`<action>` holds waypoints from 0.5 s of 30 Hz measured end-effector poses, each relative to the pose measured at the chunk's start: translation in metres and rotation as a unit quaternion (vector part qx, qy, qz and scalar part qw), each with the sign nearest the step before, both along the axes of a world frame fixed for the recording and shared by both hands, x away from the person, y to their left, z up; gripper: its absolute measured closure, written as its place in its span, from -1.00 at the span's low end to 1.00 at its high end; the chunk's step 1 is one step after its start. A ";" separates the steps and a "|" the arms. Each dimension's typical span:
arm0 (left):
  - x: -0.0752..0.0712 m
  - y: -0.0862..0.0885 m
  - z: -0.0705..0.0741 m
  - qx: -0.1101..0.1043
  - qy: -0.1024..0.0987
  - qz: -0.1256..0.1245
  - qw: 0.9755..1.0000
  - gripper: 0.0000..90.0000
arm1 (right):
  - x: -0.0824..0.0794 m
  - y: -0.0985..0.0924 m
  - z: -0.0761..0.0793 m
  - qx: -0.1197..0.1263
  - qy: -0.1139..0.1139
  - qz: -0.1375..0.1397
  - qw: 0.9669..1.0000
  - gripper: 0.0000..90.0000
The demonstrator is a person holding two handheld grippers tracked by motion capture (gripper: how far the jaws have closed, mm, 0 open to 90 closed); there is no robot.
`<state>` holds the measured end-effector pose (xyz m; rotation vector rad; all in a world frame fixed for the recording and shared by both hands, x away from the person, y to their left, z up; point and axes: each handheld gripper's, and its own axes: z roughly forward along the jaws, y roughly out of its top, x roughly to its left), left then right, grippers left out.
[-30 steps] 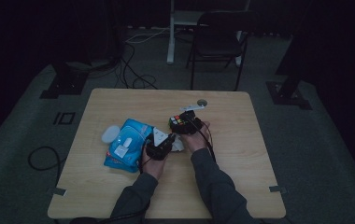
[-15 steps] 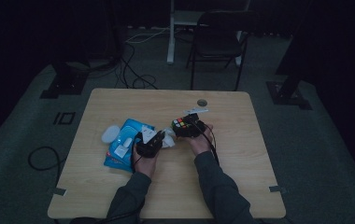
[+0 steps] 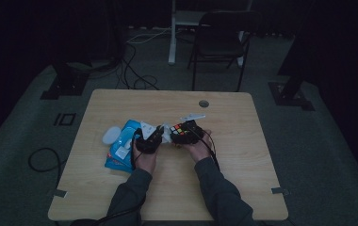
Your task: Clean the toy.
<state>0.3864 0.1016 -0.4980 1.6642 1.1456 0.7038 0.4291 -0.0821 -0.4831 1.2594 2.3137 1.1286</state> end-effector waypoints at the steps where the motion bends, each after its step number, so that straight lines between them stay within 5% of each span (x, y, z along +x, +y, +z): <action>1: 0.000 0.001 0.001 -0.003 -0.002 0.003 1.000 0.85 | -0.001 0.001 0.000 0.000 -0.001 0.002 1.000 -0.25; 9: -0.001 0.006 0.007 -0.018 -0.019 0.038 0.999 0.84 | -0.004 0.006 -0.002 -0.008 0.004 0.019 1.000 -0.25; 15: -0.002 0.000 0.003 -0.030 -0.012 -0.002 0.999 0.77 | -0.004 0.007 0.000 -0.004 0.001 0.018 1.000 -0.25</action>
